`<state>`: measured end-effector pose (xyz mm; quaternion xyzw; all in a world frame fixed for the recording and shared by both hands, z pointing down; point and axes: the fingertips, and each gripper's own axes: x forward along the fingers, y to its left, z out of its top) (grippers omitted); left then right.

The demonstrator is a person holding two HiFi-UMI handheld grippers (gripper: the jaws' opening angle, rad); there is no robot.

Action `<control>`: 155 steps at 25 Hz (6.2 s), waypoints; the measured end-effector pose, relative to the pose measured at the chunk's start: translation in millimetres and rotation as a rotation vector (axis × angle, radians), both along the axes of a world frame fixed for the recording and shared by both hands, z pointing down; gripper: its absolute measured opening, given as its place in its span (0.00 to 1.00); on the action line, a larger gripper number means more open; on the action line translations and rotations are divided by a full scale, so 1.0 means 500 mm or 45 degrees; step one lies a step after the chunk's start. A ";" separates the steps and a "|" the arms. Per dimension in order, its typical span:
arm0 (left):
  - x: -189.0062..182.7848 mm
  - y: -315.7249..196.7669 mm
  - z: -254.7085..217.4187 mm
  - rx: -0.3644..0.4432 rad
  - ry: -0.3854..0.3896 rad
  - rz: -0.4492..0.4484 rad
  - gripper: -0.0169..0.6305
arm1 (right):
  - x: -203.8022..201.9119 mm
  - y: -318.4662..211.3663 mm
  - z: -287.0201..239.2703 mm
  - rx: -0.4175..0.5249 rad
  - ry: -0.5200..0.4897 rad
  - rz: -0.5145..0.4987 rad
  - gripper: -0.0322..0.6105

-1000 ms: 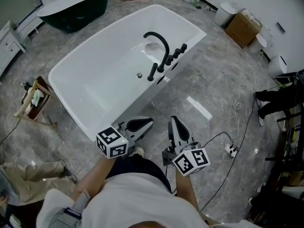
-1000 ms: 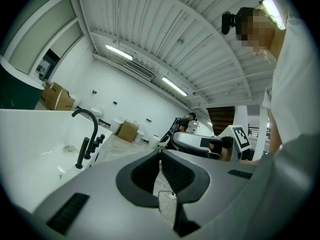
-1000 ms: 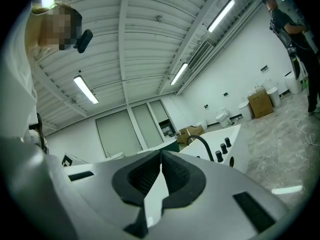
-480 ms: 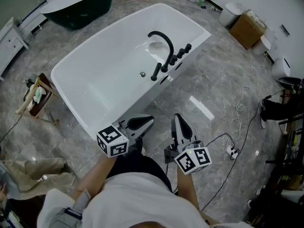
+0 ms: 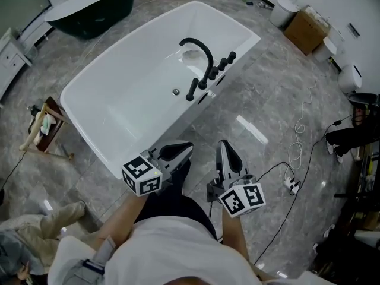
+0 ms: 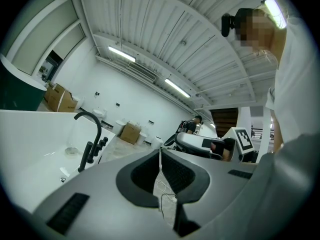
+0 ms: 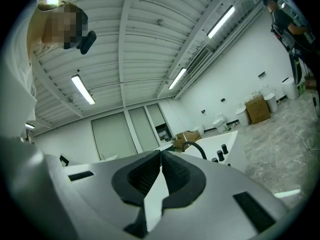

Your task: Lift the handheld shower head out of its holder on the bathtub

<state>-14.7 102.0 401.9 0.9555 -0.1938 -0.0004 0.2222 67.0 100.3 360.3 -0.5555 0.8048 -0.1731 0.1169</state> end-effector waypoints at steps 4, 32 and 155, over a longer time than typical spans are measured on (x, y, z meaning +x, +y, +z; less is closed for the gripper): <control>0.004 -0.015 0.003 0.006 0.008 -0.003 0.06 | 0.006 -0.008 0.003 0.008 0.008 0.013 0.08; 0.066 -0.246 -0.016 0.004 0.013 -0.040 0.06 | 0.060 -0.249 -0.011 0.009 0.006 -0.034 0.08; -0.046 -0.631 0.400 -0.415 0.005 -0.586 0.06 | -0.118 -0.652 0.456 -0.309 0.523 -0.791 0.35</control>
